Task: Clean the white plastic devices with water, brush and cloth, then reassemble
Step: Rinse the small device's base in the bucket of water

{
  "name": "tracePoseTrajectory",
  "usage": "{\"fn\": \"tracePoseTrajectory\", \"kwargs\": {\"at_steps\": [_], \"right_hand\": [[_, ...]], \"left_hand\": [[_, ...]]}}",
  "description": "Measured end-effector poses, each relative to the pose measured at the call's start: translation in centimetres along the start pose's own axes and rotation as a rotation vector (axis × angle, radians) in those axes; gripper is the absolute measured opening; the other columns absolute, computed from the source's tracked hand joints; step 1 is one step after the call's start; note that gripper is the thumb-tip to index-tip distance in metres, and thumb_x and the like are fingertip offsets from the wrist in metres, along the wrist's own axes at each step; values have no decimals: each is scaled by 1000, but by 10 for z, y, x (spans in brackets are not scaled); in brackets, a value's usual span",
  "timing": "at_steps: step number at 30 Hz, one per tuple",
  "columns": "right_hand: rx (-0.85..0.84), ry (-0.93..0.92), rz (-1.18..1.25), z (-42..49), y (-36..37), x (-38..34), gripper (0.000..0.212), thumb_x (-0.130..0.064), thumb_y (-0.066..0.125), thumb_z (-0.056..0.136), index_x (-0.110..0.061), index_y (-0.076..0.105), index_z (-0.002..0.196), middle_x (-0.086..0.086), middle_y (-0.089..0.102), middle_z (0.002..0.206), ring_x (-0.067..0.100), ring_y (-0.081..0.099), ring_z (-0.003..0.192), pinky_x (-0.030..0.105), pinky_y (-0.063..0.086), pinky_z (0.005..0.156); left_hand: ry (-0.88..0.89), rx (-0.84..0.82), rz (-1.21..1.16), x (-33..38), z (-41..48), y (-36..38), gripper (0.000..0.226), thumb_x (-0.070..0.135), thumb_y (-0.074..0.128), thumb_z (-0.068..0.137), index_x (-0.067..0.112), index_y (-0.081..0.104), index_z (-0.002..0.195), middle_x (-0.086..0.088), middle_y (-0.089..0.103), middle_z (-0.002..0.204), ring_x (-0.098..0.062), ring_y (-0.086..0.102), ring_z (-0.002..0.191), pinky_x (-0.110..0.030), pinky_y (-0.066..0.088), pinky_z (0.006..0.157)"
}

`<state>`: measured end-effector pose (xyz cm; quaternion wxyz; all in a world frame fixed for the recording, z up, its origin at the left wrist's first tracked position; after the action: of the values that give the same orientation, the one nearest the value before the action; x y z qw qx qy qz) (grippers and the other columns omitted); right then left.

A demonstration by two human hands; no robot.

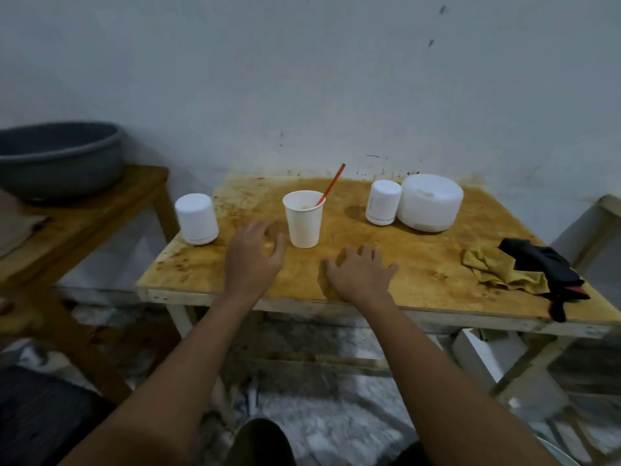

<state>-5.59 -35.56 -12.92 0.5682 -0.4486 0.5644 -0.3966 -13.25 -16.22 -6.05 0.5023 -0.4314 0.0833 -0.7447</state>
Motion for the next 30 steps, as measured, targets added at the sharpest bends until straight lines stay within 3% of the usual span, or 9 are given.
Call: {"fn": "tracePoseTrajectory", "kwargs": {"at_steps": [2,4,7,10,22,30], "right_hand": [[-22,38,-26,-1,-1,0,72,-67,29,92,-22,36,148,12,19,160,34,8,149,71,4,111],[-39,55,-46,-1,-1,-3,74,-68,31,91,-21,34,149,11,18,161,35,7,149,71,6,111],[-72,57,-67,0,-3,-4,75,-70,31,91,-23,32,150,10,17,162,35,7,149,71,8,111],[-93,58,-84,3,-4,-3,76,-71,32,91,-24,31,150,10,17,162,35,9,149,71,10,111],[-79,39,-100,10,-1,0,78,-75,33,88,-27,32,150,10,19,161,33,10,149,72,13,110],[-61,25,-88,6,-4,-1,78,-75,32,89,-26,32,150,10,20,161,33,10,149,71,12,110]], "left_hand": [[-111,218,107,-24,-1,-30,47,31,67,89,15,56,131,-11,59,120,-27,54,107,-37,46,87],[-327,291,108,-55,-1,-48,66,36,70,85,17,42,141,-14,46,134,-32,45,118,-44,43,94],[-596,222,66,-98,5,-53,88,39,75,81,14,25,149,-15,34,146,-37,33,133,-51,29,108],[-707,122,7,-123,13,-41,97,38,78,79,14,19,152,-14,31,151,-37,28,139,-51,21,114],[-742,127,2,-157,43,-25,76,34,84,73,13,44,135,-11,54,136,-34,46,128,-47,26,111],[-594,31,-123,-129,24,-20,78,26,86,71,11,46,136,-11,55,137,-31,52,124,-45,46,98]]}}
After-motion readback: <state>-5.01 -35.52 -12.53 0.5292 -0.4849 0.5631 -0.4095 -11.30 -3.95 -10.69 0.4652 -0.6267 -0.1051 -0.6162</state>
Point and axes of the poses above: each hand's wrist, its own z-axis towards the middle knuckle, its own y-axis out of the palm, x = y × z, the point moved 8 cm from there along z, towards the middle knuckle
